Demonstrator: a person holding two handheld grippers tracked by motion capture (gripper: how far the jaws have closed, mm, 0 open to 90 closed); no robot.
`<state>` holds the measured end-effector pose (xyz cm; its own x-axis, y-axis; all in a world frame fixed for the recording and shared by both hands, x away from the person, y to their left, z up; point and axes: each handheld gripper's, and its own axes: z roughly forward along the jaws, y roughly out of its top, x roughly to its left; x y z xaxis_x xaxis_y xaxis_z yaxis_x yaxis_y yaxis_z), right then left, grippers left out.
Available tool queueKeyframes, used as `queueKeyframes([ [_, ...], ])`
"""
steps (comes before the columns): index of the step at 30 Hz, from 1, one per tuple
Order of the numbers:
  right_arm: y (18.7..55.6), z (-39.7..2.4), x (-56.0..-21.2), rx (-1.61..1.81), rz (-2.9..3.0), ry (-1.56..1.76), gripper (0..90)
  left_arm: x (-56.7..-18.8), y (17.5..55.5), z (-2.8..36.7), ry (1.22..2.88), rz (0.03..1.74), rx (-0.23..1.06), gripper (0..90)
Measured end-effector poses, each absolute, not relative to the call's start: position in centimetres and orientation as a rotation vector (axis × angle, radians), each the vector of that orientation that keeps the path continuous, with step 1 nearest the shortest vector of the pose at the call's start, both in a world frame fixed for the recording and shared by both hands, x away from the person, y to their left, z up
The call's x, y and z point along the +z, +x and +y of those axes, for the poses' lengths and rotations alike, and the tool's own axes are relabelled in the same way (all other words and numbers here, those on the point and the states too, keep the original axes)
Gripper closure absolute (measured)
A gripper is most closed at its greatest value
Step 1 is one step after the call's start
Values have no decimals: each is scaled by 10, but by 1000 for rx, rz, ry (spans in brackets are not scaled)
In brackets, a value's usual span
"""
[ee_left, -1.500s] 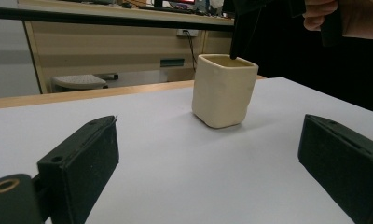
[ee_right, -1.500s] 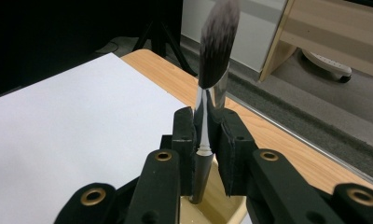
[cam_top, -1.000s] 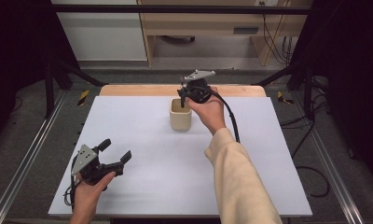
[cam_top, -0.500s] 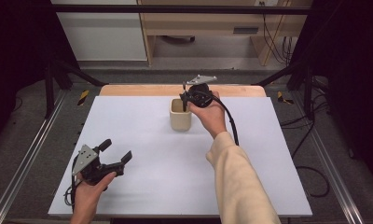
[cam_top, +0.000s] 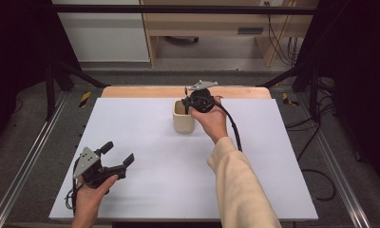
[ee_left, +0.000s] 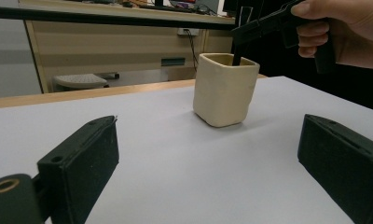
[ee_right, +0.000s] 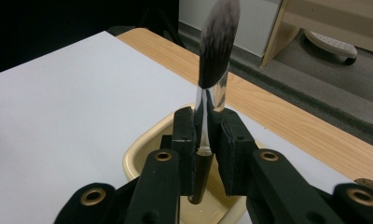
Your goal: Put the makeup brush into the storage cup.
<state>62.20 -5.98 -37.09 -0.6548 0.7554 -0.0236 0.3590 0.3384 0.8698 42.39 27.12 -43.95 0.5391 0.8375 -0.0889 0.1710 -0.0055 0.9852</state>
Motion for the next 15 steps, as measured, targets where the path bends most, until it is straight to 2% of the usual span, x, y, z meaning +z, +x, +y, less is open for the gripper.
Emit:
queueKeyframes([
  [15,622,-61,-377,1249,2188,987,784,-439,424,271,1518,901,661,49],
])
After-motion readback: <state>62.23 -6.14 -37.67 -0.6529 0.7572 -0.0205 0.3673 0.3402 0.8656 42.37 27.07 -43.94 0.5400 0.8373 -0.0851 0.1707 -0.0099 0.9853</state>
